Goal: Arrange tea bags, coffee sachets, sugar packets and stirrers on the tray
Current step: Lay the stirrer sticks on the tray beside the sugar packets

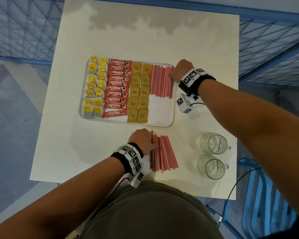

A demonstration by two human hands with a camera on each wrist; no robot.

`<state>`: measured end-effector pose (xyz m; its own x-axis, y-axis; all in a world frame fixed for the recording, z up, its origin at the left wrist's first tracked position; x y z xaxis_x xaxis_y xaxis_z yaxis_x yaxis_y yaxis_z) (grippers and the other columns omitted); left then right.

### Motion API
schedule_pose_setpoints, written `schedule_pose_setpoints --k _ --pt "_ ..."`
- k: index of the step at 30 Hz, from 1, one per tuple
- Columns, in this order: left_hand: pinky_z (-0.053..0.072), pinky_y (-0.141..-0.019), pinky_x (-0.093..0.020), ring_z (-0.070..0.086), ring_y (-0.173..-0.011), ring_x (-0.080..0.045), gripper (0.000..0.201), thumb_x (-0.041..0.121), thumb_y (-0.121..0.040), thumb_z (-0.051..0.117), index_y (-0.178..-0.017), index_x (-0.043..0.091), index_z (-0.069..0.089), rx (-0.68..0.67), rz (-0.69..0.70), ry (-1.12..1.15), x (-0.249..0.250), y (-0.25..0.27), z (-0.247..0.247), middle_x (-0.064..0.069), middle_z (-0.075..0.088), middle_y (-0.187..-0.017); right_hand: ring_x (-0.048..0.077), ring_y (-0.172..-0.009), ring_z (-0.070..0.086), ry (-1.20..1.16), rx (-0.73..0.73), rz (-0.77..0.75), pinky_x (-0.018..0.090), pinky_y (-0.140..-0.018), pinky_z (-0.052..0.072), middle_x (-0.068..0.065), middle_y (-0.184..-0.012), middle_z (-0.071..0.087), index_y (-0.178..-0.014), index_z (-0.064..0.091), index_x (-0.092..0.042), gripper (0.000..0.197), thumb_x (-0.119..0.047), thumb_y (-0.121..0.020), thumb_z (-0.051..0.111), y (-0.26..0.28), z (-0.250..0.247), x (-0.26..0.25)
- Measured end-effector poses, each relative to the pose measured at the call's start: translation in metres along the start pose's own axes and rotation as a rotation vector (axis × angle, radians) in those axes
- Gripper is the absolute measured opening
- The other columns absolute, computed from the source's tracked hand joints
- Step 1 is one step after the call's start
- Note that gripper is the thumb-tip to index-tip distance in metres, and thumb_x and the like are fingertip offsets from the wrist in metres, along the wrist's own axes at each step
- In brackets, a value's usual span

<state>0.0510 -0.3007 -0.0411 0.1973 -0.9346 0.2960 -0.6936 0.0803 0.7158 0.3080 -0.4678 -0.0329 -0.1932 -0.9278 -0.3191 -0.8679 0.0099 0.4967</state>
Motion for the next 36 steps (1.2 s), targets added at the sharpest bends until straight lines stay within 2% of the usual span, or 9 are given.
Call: schedule_pose_setpoints --k 9,12,15,18,21,25,29,31,36 --pt "0.038 -0.055 -0.024 0.051 -0.061 -0.010 0.036 0.048 -0.089 0.067 -0.077 0.016 0.058 -0.036 -0.010 0.016 -0.007 0.000 0.007 0.002 0.057 -0.071 0.020 -0.054 0.051 -0.006 0.050 -0.019 0.026 -0.046 0.037 0.002 -0.064 0.053 -0.066 0.047 -0.013 0.038 -0.035 -0.088 0.070 0.011 -0.002 -0.003" --pt "0.042 -0.055 -0.024 0.057 -0.062 -0.012 0.035 0.043 -0.089 0.070 -0.070 0.014 0.064 -0.044 -0.050 0.098 -0.011 0.001 0.006 0.002 0.060 -0.066 0.020 -0.053 0.051 -0.034 0.069 -0.016 0.025 -0.046 0.036 0.001 -0.062 0.053 -0.066 0.048 -0.013 0.041 -0.040 -0.089 0.068 0.019 -0.005 -0.001" --pt "0.052 -0.059 -0.027 0.065 -0.065 -0.015 0.035 0.037 -0.090 0.070 -0.067 0.011 0.068 -0.069 -0.059 0.166 -0.016 0.001 0.006 -0.001 0.067 -0.067 0.022 -0.054 0.055 -0.081 0.065 -0.016 0.029 -0.053 0.045 0.004 -0.060 0.058 -0.067 0.058 -0.007 0.042 -0.040 -0.091 0.067 0.034 -0.007 0.001" --pt "0.052 -0.058 -0.026 0.066 -0.061 -0.020 0.038 0.031 -0.092 0.069 -0.064 0.005 0.070 -0.070 -0.050 0.252 -0.020 0.004 0.006 -0.008 0.069 -0.064 0.026 -0.066 0.069 -0.139 0.020 -0.056 0.036 -0.068 0.060 0.012 -0.074 0.073 -0.079 0.073 0.002 0.044 -0.039 -0.094 0.065 0.060 -0.006 0.003" --pt "0.056 -0.063 -0.028 0.070 -0.066 -0.024 0.037 0.029 -0.093 0.068 -0.069 0.001 0.072 -0.059 -0.040 0.320 -0.023 0.007 0.006 -0.011 0.071 -0.067 0.015 -0.053 0.059 -0.206 -0.002 -0.131 0.028 -0.058 0.051 0.009 -0.066 0.070 -0.064 0.068 -0.006 0.043 -0.035 -0.096 0.065 0.095 0.001 0.006" --pt "0.059 -0.071 -0.033 0.071 -0.065 -0.020 0.034 0.028 -0.093 0.067 -0.067 0.007 0.070 -0.033 -0.009 0.366 -0.025 0.011 0.004 -0.005 0.072 -0.065 -0.002 -0.050 0.055 -0.262 -0.072 -0.210 0.014 -0.054 0.041 -0.005 -0.072 0.072 -0.070 0.074 -0.014 0.034 -0.034 -0.096 0.067 0.142 0.021 0.011" --pt "0.056 -0.065 -0.029 0.071 -0.063 -0.013 0.029 0.026 -0.095 0.065 -0.067 0.018 0.067 -0.004 0.029 0.401 -0.023 0.019 -0.002 0.005 0.072 -0.066 -0.001 -0.070 0.066 -0.291 -0.168 -0.259 0.015 -0.061 0.044 -0.015 -0.077 0.072 -0.082 0.079 -0.020 0.025 -0.036 -0.096 0.066 0.178 0.049 0.018" --pt "0.051 -0.060 -0.024 0.070 -0.060 -0.010 0.024 0.024 -0.095 0.065 -0.072 0.018 0.066 0.005 0.062 0.438 -0.020 0.023 -0.004 0.005 0.072 -0.068 0.004 -0.075 0.068 -0.310 -0.189 -0.267 0.022 -0.069 0.051 -0.014 -0.077 0.073 -0.085 0.080 -0.018 0.024 -0.035 -0.095 0.067 0.188 0.061 0.023" --pt "0.043 -0.052 -0.010 0.065 -0.054 -0.002 0.021 0.021 -0.096 0.066 -0.076 0.015 0.068 0.011 0.169 0.498 -0.013 0.036 -0.008 0.004 0.069 -0.064 0.000 -0.087 0.068 -0.379 -0.225 -0.293 0.024 -0.084 0.054 -0.013 -0.093 0.075 -0.106 0.079 -0.024 0.019 -0.034 -0.094 0.068 0.202 0.078 0.028"
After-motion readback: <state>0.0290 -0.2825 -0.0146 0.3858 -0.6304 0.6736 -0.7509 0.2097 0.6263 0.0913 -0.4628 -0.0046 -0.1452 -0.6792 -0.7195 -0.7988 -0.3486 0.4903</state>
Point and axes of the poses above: each hand's wrist, its own y-axis away from the middle knuckle, its own z-axis out of the palm, x = y × z, the point moved 2 cm from there along -y, towards the middle knuckle
